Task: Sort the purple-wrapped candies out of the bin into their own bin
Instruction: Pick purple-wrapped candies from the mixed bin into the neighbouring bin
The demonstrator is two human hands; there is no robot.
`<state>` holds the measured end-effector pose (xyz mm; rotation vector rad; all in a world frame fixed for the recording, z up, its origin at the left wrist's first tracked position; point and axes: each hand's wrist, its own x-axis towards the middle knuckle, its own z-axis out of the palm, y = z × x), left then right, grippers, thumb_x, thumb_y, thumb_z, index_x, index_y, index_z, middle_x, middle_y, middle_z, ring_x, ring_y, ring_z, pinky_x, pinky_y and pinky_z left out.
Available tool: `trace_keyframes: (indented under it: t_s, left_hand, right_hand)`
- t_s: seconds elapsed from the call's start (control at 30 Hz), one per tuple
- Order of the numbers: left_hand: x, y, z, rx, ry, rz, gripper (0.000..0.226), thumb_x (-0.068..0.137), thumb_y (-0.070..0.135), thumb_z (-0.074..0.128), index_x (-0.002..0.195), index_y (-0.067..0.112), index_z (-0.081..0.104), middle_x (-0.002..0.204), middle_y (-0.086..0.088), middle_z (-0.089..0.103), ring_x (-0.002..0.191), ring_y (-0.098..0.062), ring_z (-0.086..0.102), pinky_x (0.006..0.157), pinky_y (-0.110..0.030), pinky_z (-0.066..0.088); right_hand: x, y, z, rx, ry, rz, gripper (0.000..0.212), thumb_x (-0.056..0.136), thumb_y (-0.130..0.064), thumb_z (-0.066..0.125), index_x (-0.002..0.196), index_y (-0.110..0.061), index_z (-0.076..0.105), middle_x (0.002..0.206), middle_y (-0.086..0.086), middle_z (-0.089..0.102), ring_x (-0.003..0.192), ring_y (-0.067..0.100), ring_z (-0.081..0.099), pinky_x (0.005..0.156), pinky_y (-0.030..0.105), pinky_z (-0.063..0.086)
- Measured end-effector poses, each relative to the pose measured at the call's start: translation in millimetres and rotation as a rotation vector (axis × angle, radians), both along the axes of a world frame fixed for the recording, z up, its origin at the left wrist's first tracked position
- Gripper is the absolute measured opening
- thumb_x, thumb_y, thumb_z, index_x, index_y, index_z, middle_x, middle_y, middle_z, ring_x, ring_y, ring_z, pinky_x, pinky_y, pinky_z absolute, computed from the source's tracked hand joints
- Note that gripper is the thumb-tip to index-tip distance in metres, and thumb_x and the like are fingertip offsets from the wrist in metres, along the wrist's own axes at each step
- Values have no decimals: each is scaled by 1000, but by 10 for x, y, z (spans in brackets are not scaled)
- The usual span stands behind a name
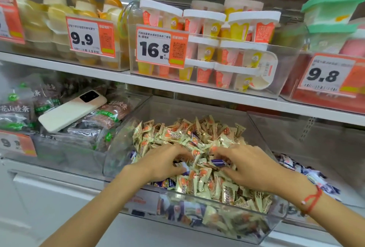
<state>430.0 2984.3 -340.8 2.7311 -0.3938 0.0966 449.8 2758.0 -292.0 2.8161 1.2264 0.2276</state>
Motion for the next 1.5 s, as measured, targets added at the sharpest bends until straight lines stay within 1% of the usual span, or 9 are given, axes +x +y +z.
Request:
trace_keyframes:
  t_s: [0.17, 0.33, 0.5, 0.63, 0.8, 1.0, 1.23, 1.4, 1.5]
  left_hand:
    - [77, 69, -82, 44, 44, 15, 37, 83, 40, 70, 117, 28, 60, 111, 12, 63, 94, -7, 59, 74, -25, 47]
    - [-20, 88, -74, 63, -63, 86, 29, 82, 45, 69, 98, 20, 71, 75, 6, 59, 74, -16, 55, 53, -24, 33]
    - [-247, 146, 63, 51, -340, 262, 35, 83, 61, 56, 99, 32, 67, 94, 16, 61, 84, -9, 58, 59, -25, 39]
    - [-306, 159, 60, -62, -412, 353, 31, 82, 57, 62, 107, 39, 63, 90, 19, 64, 90, -6, 63, 63, -25, 45]
    - [-322, 180, 33, -169, -316, 361, 25, 81, 53, 66, 101, 39, 62, 87, 21, 60, 86, -3, 60, 59, -21, 40]
    - [-405, -172, 152, -223, -346, 320, 31, 91, 58, 39, 102, 31, 48, 60, 6, 53, 53, -6, 49, 50, -27, 35]
    - [-188, -1118, 418, -462, -276, -38, 17, 94, 40, 52, 106, 28, 54, 96, 14, 55, 69, -2, 51, 63, -26, 41]
    - [206, -2123, 585, -242, -382, -189, 19, 95, 32, 53, 109, 20, 55, 108, 3, 56, 101, -17, 49, 77, -30, 38]
    - [412, -2410, 536, 43, -358, -196, 33, 95, 34, 53, 124, 17, 52, 122, -1, 56, 114, -22, 46, 91, -37, 37]
  right_hand:
    - [4, -23, 62, 90, 99, -38, 30, 98, -36, 49, 127, -40, 49, 102, -12, 62, 92, 11, 58, 74, 30, 45]
    - [284, 347, 43, 290, 35, 1, 22, 97, -38, 51, 103, -23, 66, 91, -4, 69, 75, 12, 59, 65, 33, 46]
    - [671, 657, -16, 31, -121, 34, 34, 92, -20, 61, 125, -25, 61, 113, 1, 64, 103, 25, 60, 67, 31, 37]
    - [782, 733, -128, -95, -196, 115, 21, 88, -22, 66, 108, -14, 67, 105, 2, 66, 96, 23, 63, 68, 31, 46]
    - [594, 517, -86, 200, -50, 125, 35, 82, -47, 68, 102, -18, 69, 90, -1, 68, 78, 14, 62, 68, 30, 50]
    - [-54, -102, 49, 687, 25, 148, 28, 70, -44, 77, 88, -24, 74, 77, -21, 61, 64, 3, 56, 61, 10, 38]
    - [-112, -1338, 84, 787, -227, -117, 23, 66, -35, 80, 86, -27, 70, 77, -10, 66, 64, 9, 58, 63, 15, 43]
    - [351, -1826, -3, 601, -241, -416, 27, 68, -18, 86, 89, -22, 70, 74, -12, 58, 68, 20, 57, 65, 35, 47]
    - [530, -1937, -87, 390, -14, -525, 41, 74, -29, 80, 112, -26, 66, 99, -6, 64, 92, 20, 60, 79, 36, 49]
